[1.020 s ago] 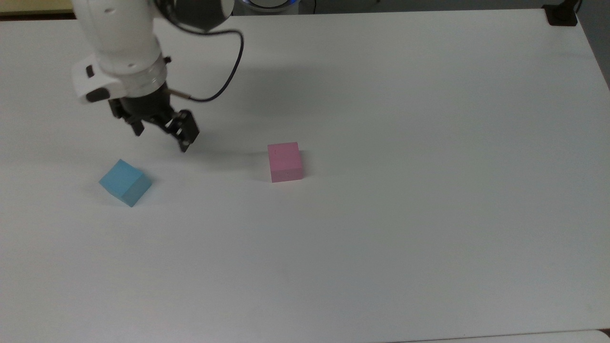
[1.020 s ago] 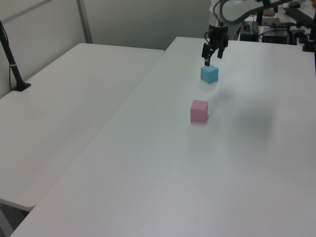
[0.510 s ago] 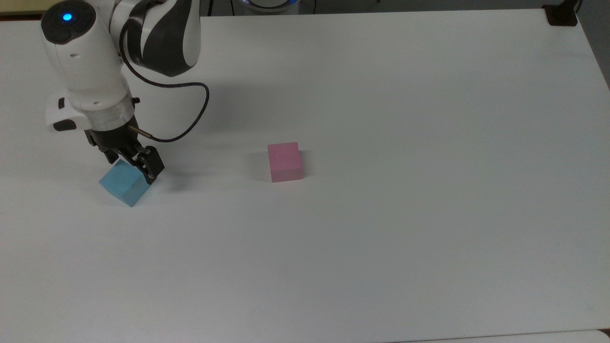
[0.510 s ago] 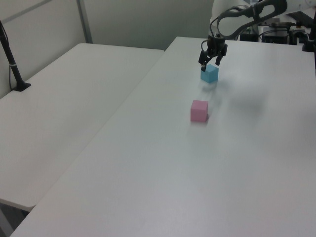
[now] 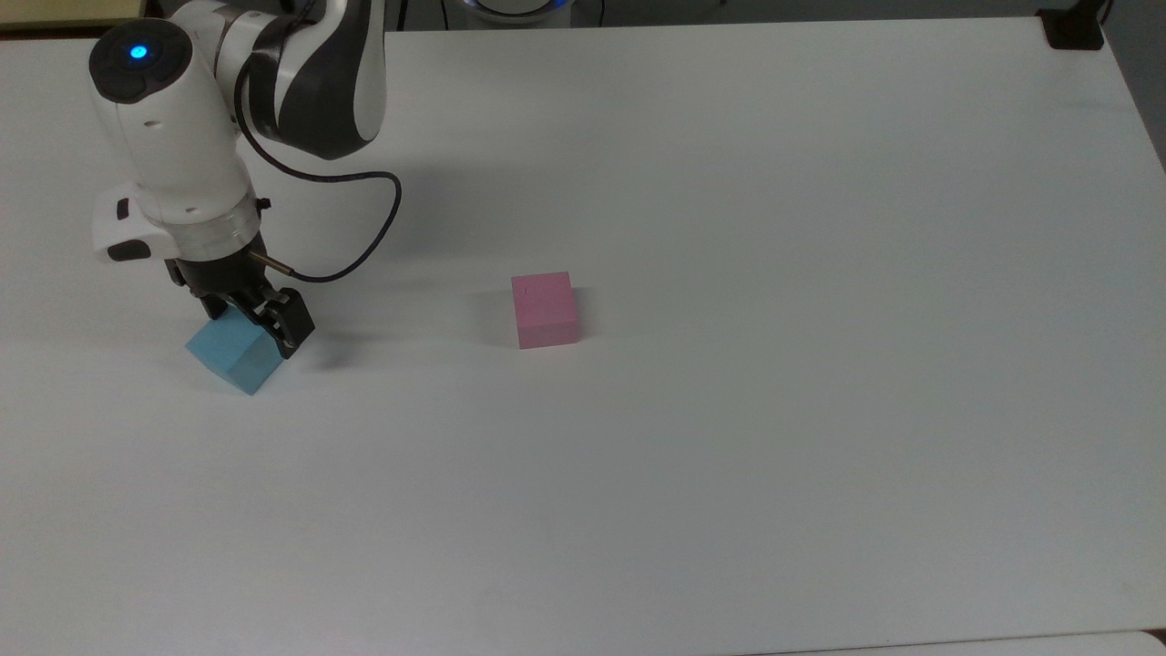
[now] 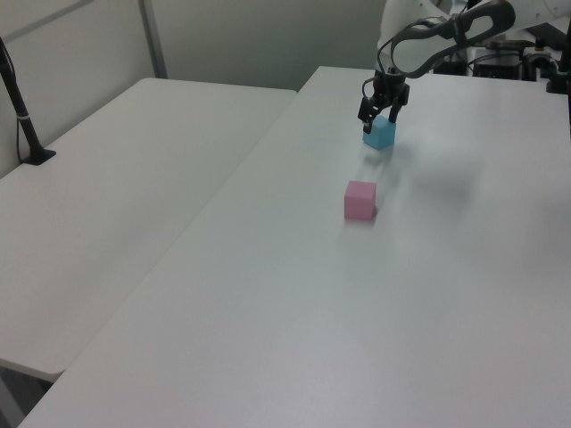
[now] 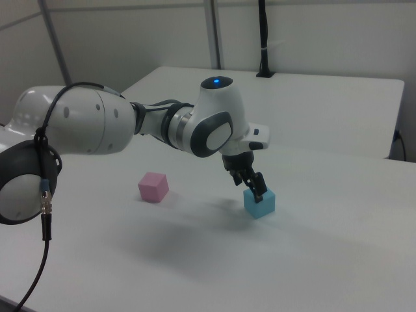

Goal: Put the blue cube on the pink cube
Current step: 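Close the gripper on the light-blue cube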

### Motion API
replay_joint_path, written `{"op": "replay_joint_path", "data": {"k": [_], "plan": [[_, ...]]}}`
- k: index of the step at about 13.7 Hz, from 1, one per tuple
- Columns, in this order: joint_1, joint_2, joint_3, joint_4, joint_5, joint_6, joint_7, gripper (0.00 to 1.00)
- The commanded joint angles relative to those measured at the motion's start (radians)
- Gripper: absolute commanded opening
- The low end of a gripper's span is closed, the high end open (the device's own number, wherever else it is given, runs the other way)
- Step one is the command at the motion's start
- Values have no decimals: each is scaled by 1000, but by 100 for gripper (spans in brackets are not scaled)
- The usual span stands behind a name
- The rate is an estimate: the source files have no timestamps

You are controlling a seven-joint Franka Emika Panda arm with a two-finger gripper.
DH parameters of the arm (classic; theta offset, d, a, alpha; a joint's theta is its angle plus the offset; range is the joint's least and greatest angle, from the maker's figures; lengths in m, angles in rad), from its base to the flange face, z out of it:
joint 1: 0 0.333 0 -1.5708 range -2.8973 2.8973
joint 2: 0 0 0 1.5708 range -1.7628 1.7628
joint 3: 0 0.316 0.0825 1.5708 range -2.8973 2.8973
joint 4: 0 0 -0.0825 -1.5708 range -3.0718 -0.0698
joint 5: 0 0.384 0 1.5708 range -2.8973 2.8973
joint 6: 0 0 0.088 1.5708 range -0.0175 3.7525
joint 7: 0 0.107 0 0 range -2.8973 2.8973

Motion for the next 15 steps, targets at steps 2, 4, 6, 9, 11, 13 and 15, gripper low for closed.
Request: {"op": "replay_joint_path", "data": {"k": [2,4,6,9,11,13,15], "plan": [[-5,9,-4,17,-15,3,22,100],[-14,14,-4,15,-14,5,25,100],[-19,3,-4,15,-6,-7,25,100],[-6,-37,8,14,-2,-64,72,100],[-5,-42,12,14,-2,-70,78,100],[-6,-28,11,9,-12,-61,78,100],[-9,-3,9,11,-17,-52,74,100]]}}
